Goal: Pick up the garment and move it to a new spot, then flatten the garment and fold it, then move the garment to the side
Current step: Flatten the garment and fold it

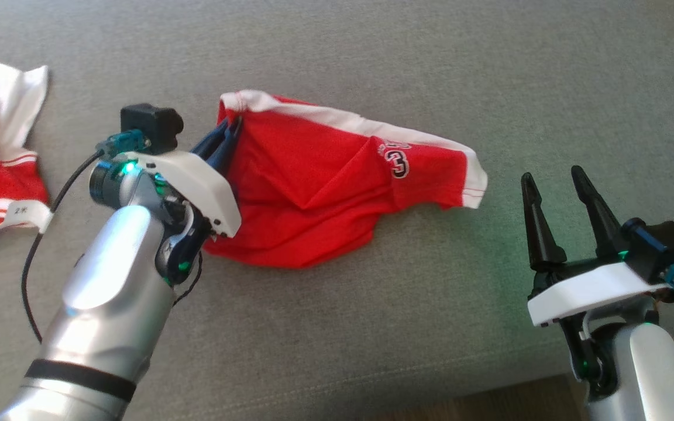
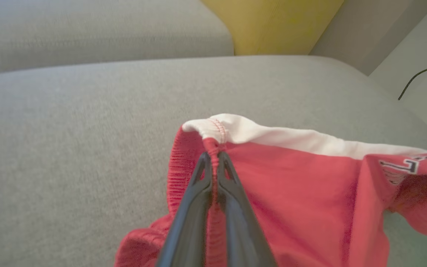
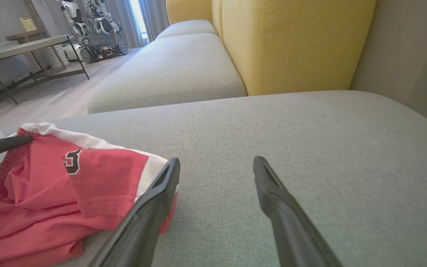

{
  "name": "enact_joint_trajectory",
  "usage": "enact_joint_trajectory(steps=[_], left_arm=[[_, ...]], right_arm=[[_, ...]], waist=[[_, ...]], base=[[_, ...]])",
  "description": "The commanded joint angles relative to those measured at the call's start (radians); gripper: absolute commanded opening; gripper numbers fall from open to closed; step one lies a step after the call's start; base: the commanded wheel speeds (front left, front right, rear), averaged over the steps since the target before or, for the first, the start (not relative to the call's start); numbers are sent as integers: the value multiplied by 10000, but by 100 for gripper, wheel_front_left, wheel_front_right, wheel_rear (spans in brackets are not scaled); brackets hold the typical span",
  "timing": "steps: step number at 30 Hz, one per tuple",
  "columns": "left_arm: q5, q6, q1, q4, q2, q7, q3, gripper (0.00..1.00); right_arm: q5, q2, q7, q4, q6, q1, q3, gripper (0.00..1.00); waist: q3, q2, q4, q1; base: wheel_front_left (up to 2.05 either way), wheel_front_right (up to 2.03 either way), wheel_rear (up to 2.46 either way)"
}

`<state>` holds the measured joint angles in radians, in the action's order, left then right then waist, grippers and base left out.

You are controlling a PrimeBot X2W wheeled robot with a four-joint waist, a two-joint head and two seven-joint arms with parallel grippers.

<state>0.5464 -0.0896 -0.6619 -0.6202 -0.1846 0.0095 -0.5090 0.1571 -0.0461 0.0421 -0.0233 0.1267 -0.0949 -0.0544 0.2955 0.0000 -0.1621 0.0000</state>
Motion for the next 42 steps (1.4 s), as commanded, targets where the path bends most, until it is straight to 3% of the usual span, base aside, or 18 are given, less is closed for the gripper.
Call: enact_joint_trajectory(steps=[1, 8, 16, 21, 26, 27, 28, 33, 42], left_arm=[[-124, -69, -443, 508, -306, -253, 285, 0], [-525, 130, 89, 2355, -789, -817, 157, 0], [-260, 1137, 2922, 4826, -1638, -753, 476, 0], [279, 1568, 4666, 5123, -1508, -932, 568, 0], [660, 1452, 5081, 4517, -1165, -1301, 561, 0], [732, 1422, 5065, 4370, -1085, -1355, 572, 11], [719, 1422, 5012, 4254, -1034, -1458, 577, 100], [540, 1532, 4812, 4016, -914, -1869, 601, 100], [-741, 2761, 4734, 5016, -961, -2643, 1182, 100]], right_arm=[[37, -41, -69, -311, 40, -251, -190, 100], [17, -41, 70, -353, 40, -184, -117, 100], [-7, -41, 230, -492, 40, -89, -33, 100], [31, -41, 334, -521, 40, -24, -1, 100], [21, -41, 463, -569, 40, -7, -9, 100], [19, -41, 484, -576, 40, -10, -11, 100], [15, -41, 505, -588, 40, -10, -7, 100], [-24, -41, 545, -635, 40, -1, 4, 100], [-113, -41, 546, -632, 40, 207, 129, 100]], waist=[[-87, 0, 135, 0], [-382, 0, 668, 0], [-474, 0, 981, 0], [-471, 0, 1125, 0], [-451, 0, 1242, 0], [-460, 0, 1252, 0], [-475, 0, 1263, 0], [-628, 0, 1245, 0], [-1307, 0, 1213, 0]], base=[[0, 0, 0], [0, 0, 0], [0, 0, 0], [0, 0, 0], [0, 0, 0], [0, 0, 0], [0, 0, 0], [0, 0, 0], [0, 0, 0]])
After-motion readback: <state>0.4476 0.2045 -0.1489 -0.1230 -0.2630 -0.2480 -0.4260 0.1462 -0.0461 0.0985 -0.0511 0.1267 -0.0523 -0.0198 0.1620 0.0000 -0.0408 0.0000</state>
